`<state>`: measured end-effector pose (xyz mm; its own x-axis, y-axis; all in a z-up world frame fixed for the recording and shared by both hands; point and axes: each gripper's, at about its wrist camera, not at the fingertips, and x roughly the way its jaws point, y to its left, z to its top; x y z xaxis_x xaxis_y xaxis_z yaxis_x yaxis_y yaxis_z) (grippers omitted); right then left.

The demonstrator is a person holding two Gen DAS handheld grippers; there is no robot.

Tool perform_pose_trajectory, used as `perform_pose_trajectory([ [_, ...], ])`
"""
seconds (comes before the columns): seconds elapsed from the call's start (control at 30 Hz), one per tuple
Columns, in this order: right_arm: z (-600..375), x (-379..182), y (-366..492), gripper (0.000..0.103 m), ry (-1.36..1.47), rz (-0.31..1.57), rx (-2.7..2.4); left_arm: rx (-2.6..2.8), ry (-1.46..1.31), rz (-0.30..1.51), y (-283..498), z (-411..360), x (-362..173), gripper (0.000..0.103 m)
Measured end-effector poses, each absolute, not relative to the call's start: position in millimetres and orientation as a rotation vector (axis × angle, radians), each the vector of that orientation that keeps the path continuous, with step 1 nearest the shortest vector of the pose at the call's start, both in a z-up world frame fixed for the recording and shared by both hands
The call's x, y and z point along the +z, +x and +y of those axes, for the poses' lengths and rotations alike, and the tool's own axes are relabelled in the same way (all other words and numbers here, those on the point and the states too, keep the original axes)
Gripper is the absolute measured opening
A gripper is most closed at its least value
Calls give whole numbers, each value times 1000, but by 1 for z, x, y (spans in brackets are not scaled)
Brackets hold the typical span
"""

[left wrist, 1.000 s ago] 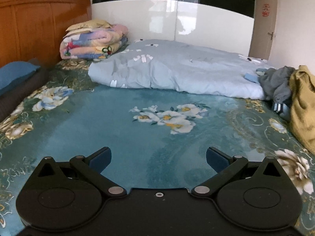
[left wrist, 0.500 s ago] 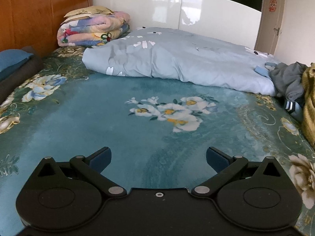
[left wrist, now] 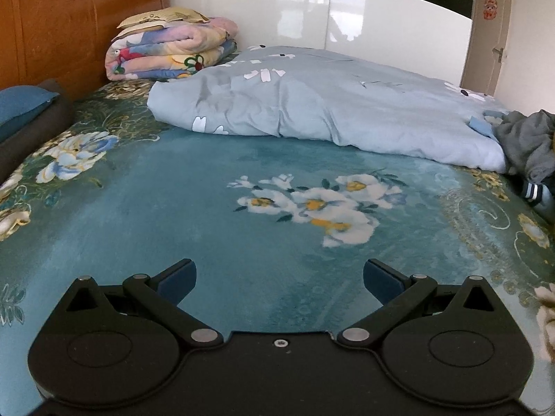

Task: Fold clothes
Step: 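Close the right gripper on the mustard-yellow sweater and lift it, then carry the sweater with the right gripper while the left gripper grasps its edge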

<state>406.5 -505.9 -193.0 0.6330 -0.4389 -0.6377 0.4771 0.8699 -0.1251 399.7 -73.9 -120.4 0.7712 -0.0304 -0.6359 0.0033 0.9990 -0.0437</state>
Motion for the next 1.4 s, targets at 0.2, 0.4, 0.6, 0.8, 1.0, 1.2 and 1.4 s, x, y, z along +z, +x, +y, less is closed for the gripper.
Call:
perform_pose_trajectory([
  [0.2, -518, -191, 412, 33, 129, 679, -532, -6, -39, 700, 401, -69, -125, 102],
  [0.4, -530, -182, 411, 7, 192, 676, -468, -9, -45, 692, 395, -65, -119, 102],
  [0.6, -529, -164, 389, 6, 300, 653, -338, -11, -55, 681, 387, -60, -110, 102],
  [0.8, -513, -138, 356, 6, 402, 624, -184, -10, -70, 663, 371, -53, -91, 102],
  [1.0, -450, -114, 323, 6, 382, 642, 15, 5, -97, 643, 345, -37, -69, 102],
  [1.2, -347, -114, 294, 6, 357, 713, 276, 45, -126, 631, 311, -8, -47, 102],
  [1.4, -254, -124, 253, 7, 376, 793, 472, 83, -106, 618, 278, 21, -30, 102],
])
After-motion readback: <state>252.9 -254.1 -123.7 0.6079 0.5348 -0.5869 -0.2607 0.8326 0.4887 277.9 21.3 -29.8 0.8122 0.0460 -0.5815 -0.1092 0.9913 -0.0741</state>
